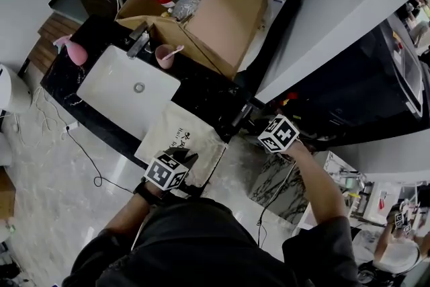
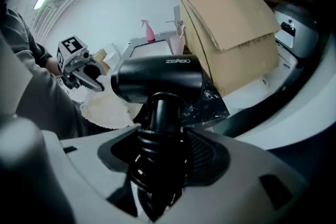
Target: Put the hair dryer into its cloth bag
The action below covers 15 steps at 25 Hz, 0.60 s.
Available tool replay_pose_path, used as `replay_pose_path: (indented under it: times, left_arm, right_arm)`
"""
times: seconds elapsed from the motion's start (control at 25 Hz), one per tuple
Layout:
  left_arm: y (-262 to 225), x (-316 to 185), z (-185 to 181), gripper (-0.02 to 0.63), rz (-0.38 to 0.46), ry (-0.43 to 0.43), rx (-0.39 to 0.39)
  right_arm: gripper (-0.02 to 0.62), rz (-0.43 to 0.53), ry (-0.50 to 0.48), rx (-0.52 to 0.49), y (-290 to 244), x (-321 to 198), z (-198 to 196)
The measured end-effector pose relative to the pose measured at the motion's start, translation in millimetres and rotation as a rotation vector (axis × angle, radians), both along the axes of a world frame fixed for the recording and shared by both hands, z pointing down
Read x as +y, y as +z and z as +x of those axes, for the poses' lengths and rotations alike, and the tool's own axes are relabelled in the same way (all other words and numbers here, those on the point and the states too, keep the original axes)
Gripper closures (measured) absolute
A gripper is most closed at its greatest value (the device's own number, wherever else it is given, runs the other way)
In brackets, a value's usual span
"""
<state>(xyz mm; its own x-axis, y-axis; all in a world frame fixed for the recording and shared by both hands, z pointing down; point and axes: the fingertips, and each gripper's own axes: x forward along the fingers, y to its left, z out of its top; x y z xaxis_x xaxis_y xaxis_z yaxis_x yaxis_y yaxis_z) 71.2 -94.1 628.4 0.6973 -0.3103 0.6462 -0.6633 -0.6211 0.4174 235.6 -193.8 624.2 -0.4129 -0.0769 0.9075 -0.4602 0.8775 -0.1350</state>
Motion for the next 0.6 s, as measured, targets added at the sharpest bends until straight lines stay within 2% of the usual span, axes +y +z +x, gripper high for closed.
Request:
replay_pose_path:
  times: [0.24, 0.6]
  left_arm:
    - [2.9, -0.8, 1.1, 0.583, 0.005, -0.001, -0.01]
    - [4.7, -2.2, 1.1, 0.583, 0.015, -0.008, -0.02]
  right_arm:
    - [0.351, -0.02, 0.012, 0.014, -12.6, 62.6, 37.6]
    - [0.351, -0.083, 0.045, 0.028, -2.9, 146.0, 70.7]
